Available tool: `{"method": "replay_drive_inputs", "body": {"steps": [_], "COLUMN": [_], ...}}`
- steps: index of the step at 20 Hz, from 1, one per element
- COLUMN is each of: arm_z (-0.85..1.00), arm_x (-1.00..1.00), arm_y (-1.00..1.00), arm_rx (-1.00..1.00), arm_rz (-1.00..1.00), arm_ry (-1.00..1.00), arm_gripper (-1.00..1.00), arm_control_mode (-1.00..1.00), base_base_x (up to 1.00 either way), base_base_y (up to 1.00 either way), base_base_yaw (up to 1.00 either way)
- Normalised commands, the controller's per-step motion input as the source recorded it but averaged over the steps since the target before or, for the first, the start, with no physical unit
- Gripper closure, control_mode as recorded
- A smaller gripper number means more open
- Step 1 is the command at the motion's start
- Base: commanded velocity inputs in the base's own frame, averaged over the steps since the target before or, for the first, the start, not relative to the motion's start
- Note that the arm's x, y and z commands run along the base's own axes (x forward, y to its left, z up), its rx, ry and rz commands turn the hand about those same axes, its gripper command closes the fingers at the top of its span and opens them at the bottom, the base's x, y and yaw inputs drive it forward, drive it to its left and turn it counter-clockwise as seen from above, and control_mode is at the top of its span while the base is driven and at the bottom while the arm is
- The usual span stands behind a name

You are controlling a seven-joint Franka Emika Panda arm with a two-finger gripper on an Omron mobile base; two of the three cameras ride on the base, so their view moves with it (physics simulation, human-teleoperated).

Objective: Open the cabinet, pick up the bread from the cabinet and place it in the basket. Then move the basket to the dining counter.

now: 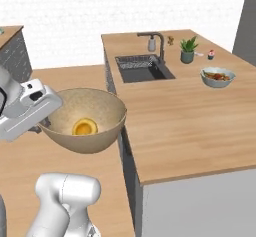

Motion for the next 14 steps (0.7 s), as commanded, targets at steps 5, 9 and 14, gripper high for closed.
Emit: {"method": "replay_drive_inputs", "body": {"steps": [5,9,14], "arm_z": [0.00,0.00,0.00], "arm_x": [0.00,0.00,0.00], "arm_y": [0.00,0.00,0.00], "arm_rx": [0.00,0.00,0.00], "arm_rz": [0.00,0.00,0.00], "arm_ry": [0.00,0.00,0.00], "arm_gripper": [1.00,1.00,1.00], "arm_control_mode": [1.00,1.00,1.00], "base_base_x": [-0.07,-0.53,-0.12], "base_base_y": [-0.86,-0.63,-0.81], "base_base_yaw": [-0.09,-0.13,-0.06]}}
